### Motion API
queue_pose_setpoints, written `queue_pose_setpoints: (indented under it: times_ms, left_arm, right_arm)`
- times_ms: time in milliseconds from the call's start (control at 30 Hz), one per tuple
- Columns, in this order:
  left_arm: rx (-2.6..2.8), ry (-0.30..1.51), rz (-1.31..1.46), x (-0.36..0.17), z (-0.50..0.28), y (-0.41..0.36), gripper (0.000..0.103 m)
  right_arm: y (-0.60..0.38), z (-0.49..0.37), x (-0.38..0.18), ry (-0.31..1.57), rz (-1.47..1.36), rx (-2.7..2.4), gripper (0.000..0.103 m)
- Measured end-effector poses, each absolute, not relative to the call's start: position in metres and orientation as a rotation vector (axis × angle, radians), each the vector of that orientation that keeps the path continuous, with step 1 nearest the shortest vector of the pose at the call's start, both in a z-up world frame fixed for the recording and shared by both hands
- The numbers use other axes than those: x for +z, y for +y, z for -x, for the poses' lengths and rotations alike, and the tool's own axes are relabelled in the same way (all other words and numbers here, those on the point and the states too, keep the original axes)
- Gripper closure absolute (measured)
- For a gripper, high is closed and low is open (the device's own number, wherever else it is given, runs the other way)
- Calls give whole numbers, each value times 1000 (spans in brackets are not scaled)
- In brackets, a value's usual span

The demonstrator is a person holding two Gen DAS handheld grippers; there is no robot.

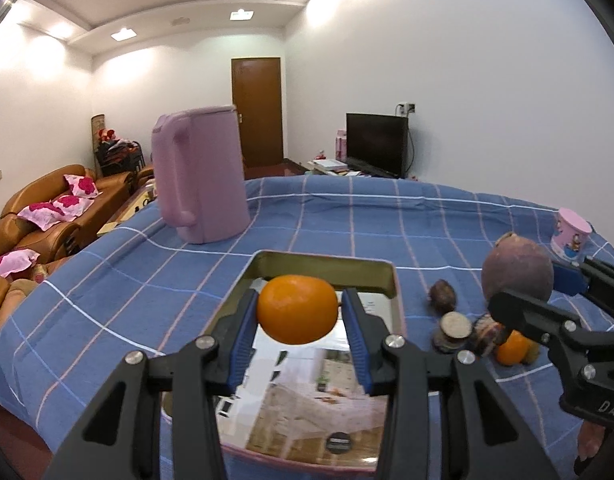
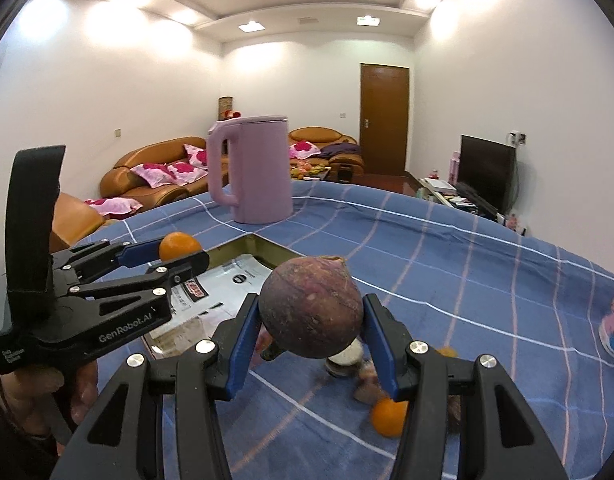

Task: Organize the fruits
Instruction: 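Carry the orange and purple fruit with both tools over the pink tin, then open both tools to drop the orange and purple fruit into the tin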

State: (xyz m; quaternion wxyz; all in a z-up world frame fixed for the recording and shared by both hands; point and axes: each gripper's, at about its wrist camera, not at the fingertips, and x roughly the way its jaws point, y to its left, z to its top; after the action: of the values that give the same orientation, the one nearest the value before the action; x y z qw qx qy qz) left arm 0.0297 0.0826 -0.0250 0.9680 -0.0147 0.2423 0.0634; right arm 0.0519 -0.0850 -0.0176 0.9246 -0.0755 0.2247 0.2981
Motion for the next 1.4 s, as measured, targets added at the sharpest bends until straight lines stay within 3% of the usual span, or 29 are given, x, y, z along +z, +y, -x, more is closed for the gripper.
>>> queue_pose_setpoints:
  times_ms: [1400]
  left_arm:
    - [178, 635, 27, -57, -67, 131, 59]
  right_arm:
    - [5, -88, -61, 594, 276, 710, 50]
